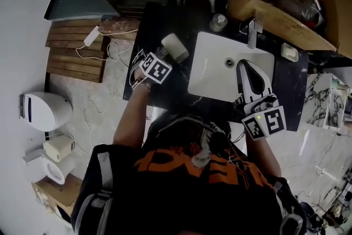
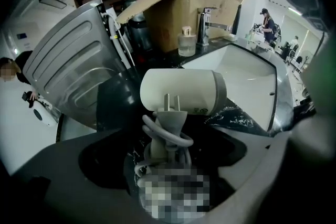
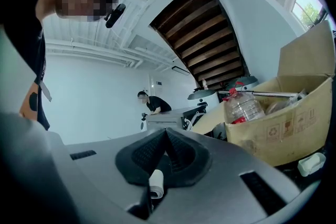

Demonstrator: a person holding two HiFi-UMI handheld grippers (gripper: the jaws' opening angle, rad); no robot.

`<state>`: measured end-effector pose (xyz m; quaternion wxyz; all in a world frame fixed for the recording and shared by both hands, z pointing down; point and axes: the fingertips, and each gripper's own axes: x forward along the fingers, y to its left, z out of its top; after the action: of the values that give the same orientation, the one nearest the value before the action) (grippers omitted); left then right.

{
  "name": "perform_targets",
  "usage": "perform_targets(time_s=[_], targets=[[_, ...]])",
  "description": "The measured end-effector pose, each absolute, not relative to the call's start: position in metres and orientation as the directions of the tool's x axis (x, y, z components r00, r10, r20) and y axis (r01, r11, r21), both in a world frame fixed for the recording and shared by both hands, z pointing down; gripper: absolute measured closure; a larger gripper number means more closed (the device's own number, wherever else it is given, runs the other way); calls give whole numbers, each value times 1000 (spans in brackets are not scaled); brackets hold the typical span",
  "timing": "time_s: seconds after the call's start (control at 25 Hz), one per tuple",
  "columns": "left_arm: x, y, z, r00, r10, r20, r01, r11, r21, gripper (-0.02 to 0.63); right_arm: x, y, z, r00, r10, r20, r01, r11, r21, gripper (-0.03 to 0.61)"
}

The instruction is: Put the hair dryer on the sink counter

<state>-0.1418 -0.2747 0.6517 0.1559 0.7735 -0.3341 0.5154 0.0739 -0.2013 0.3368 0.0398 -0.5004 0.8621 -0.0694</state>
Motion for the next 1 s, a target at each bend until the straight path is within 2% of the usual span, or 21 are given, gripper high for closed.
perform_targets(time_s=[0.4,0.68,0.88,1.0], targets=[[-119,-284,565,325,-492,807,-648,-738,-189,156,72,-202,334,-512,-859,-12,-847,507,-157,565],[-93,-269,496,469,-576,670,-693,-710,-125,156,74,-195,331,-508,-861,-20,-849,505,-159,565],[-77,-259,419,567,-687,454,-720,-682,-132,175,81,-191,330,-497,-867,-25,-854,494,-162,565],[-63,-247,366,636,-720,278,-716,-684,-135,236,84,-187,325,-493,-870,-34,-857,491,-156,565]])
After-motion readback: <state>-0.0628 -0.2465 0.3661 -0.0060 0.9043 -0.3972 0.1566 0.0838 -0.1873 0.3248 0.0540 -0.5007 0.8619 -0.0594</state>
